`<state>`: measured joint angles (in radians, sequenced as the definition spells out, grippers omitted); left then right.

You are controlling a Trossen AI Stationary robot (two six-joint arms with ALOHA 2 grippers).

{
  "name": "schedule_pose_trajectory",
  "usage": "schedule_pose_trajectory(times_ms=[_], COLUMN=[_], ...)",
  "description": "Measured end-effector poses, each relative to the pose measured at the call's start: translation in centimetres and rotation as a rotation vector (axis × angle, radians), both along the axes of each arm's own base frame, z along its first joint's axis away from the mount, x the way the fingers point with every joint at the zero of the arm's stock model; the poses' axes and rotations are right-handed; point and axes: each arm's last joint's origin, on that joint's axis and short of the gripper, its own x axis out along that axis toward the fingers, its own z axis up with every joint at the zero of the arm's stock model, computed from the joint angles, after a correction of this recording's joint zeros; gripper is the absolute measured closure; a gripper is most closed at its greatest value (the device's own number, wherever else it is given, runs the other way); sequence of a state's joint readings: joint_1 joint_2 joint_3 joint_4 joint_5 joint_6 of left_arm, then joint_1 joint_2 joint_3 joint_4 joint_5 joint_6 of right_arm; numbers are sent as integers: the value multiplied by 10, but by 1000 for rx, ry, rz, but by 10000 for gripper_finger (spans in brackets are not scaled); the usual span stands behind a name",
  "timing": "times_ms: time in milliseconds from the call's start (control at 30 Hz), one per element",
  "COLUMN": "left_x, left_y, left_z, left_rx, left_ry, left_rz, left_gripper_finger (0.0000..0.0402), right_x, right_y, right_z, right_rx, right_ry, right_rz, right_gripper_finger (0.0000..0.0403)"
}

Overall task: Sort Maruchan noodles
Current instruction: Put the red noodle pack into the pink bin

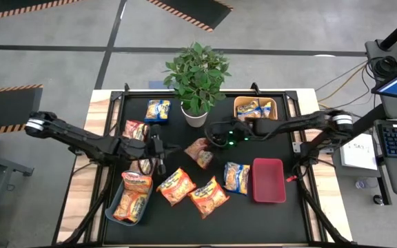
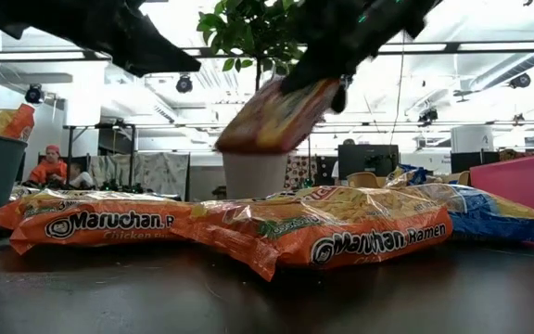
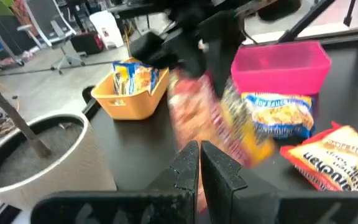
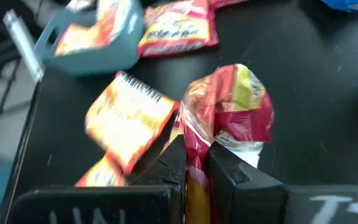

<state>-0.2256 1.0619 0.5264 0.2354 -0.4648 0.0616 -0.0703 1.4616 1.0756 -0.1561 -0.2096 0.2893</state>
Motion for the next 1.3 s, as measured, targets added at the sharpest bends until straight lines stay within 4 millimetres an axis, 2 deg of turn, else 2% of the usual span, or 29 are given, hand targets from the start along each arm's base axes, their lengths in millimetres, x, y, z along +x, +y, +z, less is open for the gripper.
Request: schedule_pose_trajectory(times_ms=[200,367,533,700,800,900,1300], left_x=[-3,-2,-2,-2,-2,-2,-2], left_y=[1,1,0,0,0,0,1], left_z=[4,5,8,8,8,8,6], left_rx=[17,65,85,82,78,78,72], left_ry=[-8,-14,-29,-30,-31,-31,-28], left_rz=[-6,-20,-25,-25,-24,-23,-22], left_gripper_finger=[401,401,401,401,401,401,401], right_x=[-60,-110,-152,-178,-185,-182,-149], right_y=[22,34,45,56,60,65,78], right_z=[47,71,74,64,58,52,23], right_rx=[-61,15,-34,-81,-128,-158,-282], right_ry=[43,108,244,461,571,630,790], right_rz=[102,46,62,121,130,152,198], right_gripper_finger=[376,376,376,376,376,376,376])
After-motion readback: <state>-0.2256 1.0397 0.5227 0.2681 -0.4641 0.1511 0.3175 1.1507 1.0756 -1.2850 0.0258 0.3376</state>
